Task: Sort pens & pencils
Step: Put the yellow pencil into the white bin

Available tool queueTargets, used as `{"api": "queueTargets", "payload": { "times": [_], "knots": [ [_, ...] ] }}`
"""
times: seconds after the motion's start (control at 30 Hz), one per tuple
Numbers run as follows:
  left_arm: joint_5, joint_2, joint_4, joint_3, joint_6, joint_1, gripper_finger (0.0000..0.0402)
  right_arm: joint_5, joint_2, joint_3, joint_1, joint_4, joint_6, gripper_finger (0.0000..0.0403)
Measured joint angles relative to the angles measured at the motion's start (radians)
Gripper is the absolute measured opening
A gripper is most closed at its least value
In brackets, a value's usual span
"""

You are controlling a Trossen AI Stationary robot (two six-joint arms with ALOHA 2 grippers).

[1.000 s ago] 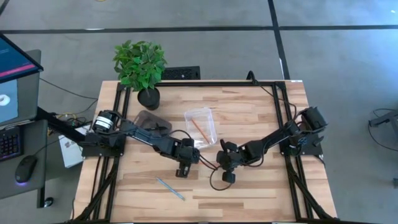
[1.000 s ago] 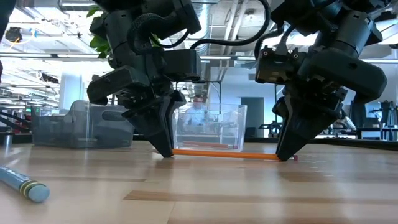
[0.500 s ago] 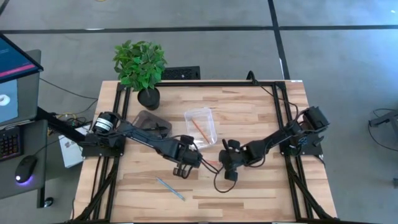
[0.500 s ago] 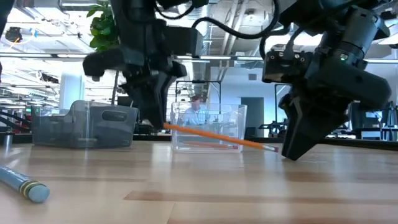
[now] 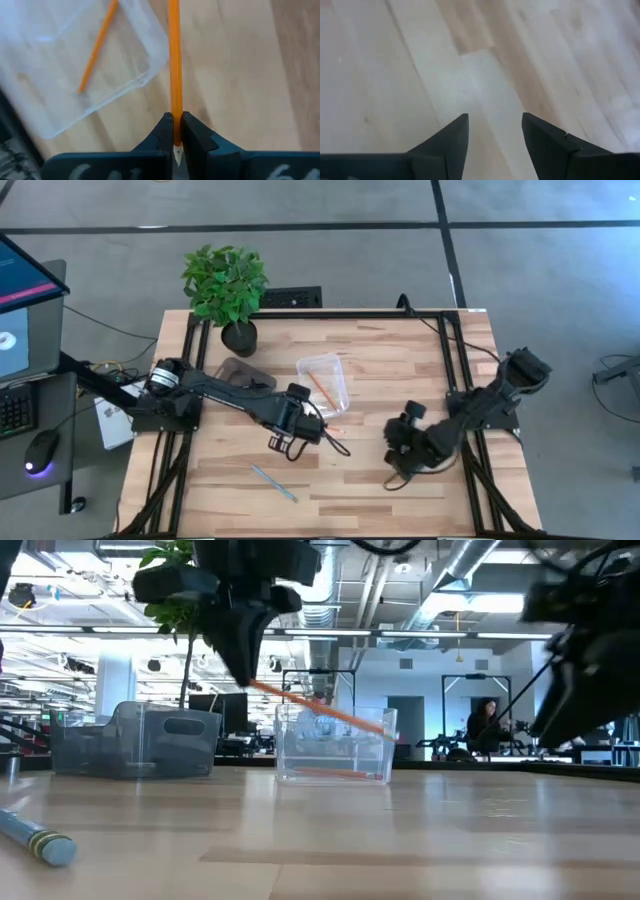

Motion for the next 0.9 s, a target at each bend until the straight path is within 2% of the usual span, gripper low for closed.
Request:
{"api": "queueTargets", "payload": {
  "times": [0.1, 0.27, 0.37, 0.5, 0.57, 0.7, 0.9],
  "knots": [
    [-0.011, -0.041, -0.026, 0.018, 0.037, 0.022, 0.0004, 0.042, -0.050, -0.044, 0.051, -0.014, 0.141, 0.0207],
    [-0.055, -0.118, -0.049, 0.021, 0.107, 0.063, 0.0004, 0.043, -0.084, -0.121, 0.081, -0.010, 0.301, 0.0206],
    [-0.121, -0.133, -0.112, 0.021, 0.172, 0.099, 0.0003, 0.040, -0.084, -0.140, 0.072, -0.009, 0.335, 0.0206],
    [-0.164, -0.126, -0.080, 0.016, 0.336, 0.157, 0.0005, 0.040, -0.085, -0.143, 0.042, -0.001, 0.323, 0.0204],
    [-0.148, -0.123, -0.059, 0.016, 0.357, 0.191, 0.0005, 0.040, -0.085, -0.143, 0.028, 0.003, 0.320, 0.0203],
    [-0.028, -0.123, -0.010, 0.016, 0.391, 0.242, 0.0004, 0.040, -0.085, -0.143, 0.012, 0.011, 0.305, 0.0205],
    [-0.027, -0.103, 0.017, 0.014, 0.580, 0.258, 0.0004, 0.040, -0.085, -0.143, 0.005, 0.014, 0.292, 0.0203]
  ]
}}
